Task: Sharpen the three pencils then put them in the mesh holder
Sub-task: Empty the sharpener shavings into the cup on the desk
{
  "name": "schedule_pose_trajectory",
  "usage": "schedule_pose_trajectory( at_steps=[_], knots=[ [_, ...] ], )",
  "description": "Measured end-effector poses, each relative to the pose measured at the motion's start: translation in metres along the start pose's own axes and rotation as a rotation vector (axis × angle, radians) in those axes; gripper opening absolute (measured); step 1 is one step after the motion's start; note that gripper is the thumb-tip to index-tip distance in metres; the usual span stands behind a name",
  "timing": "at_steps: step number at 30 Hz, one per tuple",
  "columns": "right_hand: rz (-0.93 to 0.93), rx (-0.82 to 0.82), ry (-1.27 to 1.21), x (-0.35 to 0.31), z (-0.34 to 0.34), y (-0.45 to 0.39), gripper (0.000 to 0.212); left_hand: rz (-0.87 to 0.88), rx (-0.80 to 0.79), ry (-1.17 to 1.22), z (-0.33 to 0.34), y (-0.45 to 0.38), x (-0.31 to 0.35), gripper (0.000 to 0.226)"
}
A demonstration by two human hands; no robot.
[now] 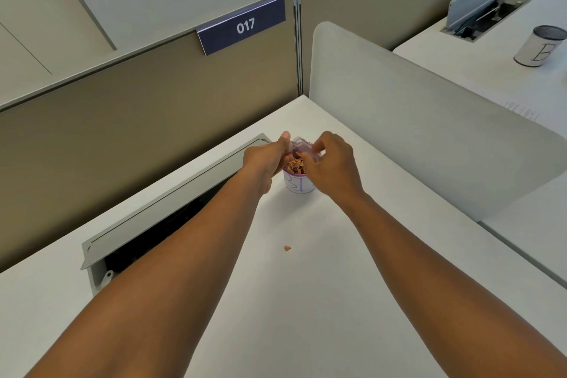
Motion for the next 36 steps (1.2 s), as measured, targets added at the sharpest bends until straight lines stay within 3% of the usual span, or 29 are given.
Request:
schedule_pose_trajectory(
  at_steps=[4,9,12,15,17,21,25,28,30,33,36],
  knots=[
    [0.052,0.146,-0.053,0.008,-0.014,0.004,0.023,0.005,0.047,-0.056,-0.001,-0.001,0.001,0.037],
    [0.09,-0.041,0.014,0.015,0.008,0.007,0.024,0.037,0.081,-0.128,0.0,0.0,0.004,0.035],
    [0.17,0.029,-0.017,0.026,-0.002,0.008,0.025,0.201,0.152,-0.277,-0.004,0.001,0.017,0.025],
    [0.176,0.086,-0.108,0.024,-0.007,0.007,0.027,0.316,0.103,-0.289,0.002,0.006,0.024,0.025],
    [0.134,0.11,-0.165,0.018,-0.008,0.006,0.026,0.23,0.096,-0.237,0.001,0.004,0.017,0.024],
    [0.061,-0.112,0.039,0.016,0.015,0.01,0.027,0.067,0.093,-0.174,0.0,0.003,0.005,0.028],
    [0.076,0.082,-0.029,0.012,-0.007,0.009,0.026,0.044,0.098,-0.113,0.0,0.005,0.007,0.026],
    [0.014,-0.036,0.002,0.003,0.007,0.007,0.023,0.042,0.094,-0.07,0.002,0.004,0.008,0.032],
    [0.073,-0.093,0.1,0.011,0.009,0.009,0.027,0.043,0.099,-0.094,0.002,0.004,0.007,0.03],
    [0.129,0.003,0.081,0.018,-0.003,0.011,0.033,0.036,0.111,-0.116,-0.001,0.005,0.007,0.027],
    [0.072,0.048,-0.062,0.009,-0.003,0.011,0.027,0.013,0.091,-0.085,-0.002,0.007,0.004,0.03]
  ],
)
Point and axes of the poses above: each hand's wrist, its own y-axis away from the middle knuckle, its own z-axis out of the palm, x = y × z, the point moved 10 cm from there along -y, towards the middle knuckle, and after that the axes turned 8 degrees about -z, right-handed, at the moved point
